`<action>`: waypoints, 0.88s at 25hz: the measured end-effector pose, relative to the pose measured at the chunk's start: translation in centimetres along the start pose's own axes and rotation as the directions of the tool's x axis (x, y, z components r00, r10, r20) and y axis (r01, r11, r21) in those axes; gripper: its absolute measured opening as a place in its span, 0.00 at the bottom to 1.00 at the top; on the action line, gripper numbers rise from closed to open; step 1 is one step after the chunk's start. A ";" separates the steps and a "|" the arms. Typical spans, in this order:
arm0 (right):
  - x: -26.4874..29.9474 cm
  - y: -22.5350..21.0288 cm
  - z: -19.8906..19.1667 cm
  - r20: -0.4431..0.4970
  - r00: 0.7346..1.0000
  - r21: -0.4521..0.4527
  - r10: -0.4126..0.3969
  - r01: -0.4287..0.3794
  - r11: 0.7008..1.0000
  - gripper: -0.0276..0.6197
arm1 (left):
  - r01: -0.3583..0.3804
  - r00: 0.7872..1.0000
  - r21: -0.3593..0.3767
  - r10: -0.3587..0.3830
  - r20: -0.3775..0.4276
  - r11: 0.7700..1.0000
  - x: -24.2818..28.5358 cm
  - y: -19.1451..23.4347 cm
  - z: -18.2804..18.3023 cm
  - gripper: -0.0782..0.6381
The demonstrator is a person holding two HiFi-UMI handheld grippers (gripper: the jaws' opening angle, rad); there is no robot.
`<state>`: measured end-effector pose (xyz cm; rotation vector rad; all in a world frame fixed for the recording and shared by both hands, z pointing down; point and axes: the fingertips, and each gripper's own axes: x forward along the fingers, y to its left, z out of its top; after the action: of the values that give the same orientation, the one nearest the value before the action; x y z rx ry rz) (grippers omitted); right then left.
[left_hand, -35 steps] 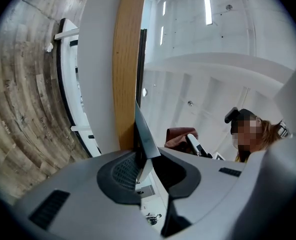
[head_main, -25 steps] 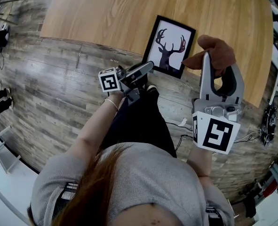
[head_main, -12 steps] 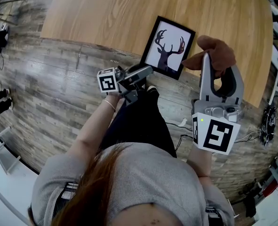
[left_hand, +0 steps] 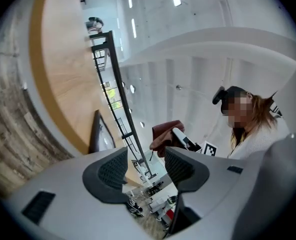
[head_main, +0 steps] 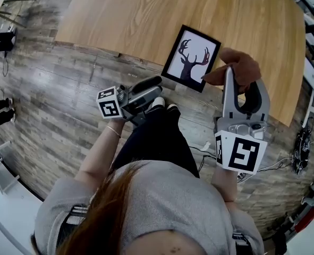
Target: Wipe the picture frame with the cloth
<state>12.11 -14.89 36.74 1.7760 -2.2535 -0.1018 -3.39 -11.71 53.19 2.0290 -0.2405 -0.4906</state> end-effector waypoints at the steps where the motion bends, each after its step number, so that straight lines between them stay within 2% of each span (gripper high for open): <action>1: -0.3 0.2 0.2 0.005 1.000 0.001 0.006 -0.006 1.000 0.25 | 0.006 1.000 0.038 -0.006 -0.001 0.999 0.4 -1.4 0.6 0.42; 5: -2.0 0.8 1.7 0.027 0.999 0.011 0.024 -0.025 1.000 0.25 | 0.054 0.998 0.113 -0.057 0.023 0.992 1.5 -6.5 2.5 0.42; 7: -2.6 0.8 3.0 0.056 0.998 0.024 0.031 -0.033 0.999 0.25 | 0.066 0.997 0.202 -0.072 0.019 0.977 2.8 -9.2 3.5 0.41; 8: -2.9 0.7 3.7 0.073 0.997 0.025 0.032 -0.034 0.999 0.25 | 0.061 0.998 0.273 -0.066 0.010 0.960 3.7 -10.4 4.1 0.40; 10: -3.4 0.4 5.1 0.103 0.994 0.019 0.027 -0.029 0.999 0.25 | 0.043 0.999 0.410 -0.052 0.011 0.911 5.7 -12.9 5.2 0.36; 13: -4.3 0.2 6.8 0.134 0.991 0.012 0.016 -0.018 1.000 0.25 | 0.003 0.997 0.541 -0.043 0.061 0.841 8.5 -16.6 6.7 0.29; 14: -4.5 0.1 7.2 0.141 0.990 0.016 0.014 -0.016 1.000 0.25 | -0.026 0.996 0.586 -0.029 0.083 0.810 9.2 -17.6 7.0 0.24; 16: -5.1 0.0 7.9 0.156 0.988 0.027 0.012 -0.017 1.000 0.25 | -0.136 0.987 0.664 0.043 0.155 0.735 10.3 -18.8 7.9 0.19; 17: -5.3 0.0 8.2 0.162 0.987 0.032 0.012 -0.017 0.999 0.25 | -0.214 0.974 0.691 0.095 0.206 0.690 10.7 -19.0 8.4 0.18; 18: -5.6 -0.1 8.4 0.166 0.986 0.037 0.011 -0.017 0.999 0.25 | -0.280 0.958 0.715 0.141 0.249 0.641 11.0 -19.1 8.7 0.12; 19: -5.8 -0.1 8.4 0.169 0.985 0.040 0.010 -0.017 0.999 0.25 | -0.319 0.947 0.738 0.169 0.273 0.595 11.3 -19.3 8.7 0.12; 20: -6.0 -0.1 8.4 0.173 0.985 0.044 0.010 -0.018 0.999 0.25 | -0.336 0.942 0.756 0.185 0.281 0.561 11.6 -19.4 8.5 0.12; 21: -6.2 -0.2 8.3 0.177 0.984 0.048 0.012 -0.021 0.999 0.25 | -0.344 0.939 0.765 0.195 0.283 0.545 11.9 -19.5 8.2 0.12; 22: -6.3 -0.2 8.3 0.183 0.983 0.052 0.014 -0.024 0.998 0.25 | -0.349 0.937 0.764 0.199 0.287 0.543 12.1 -19.5 8.1 0.12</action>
<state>11.54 -9.73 27.71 1.8407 -2.4205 -0.2107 3.23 -13.04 29.82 2.7665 -1.0499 -0.3702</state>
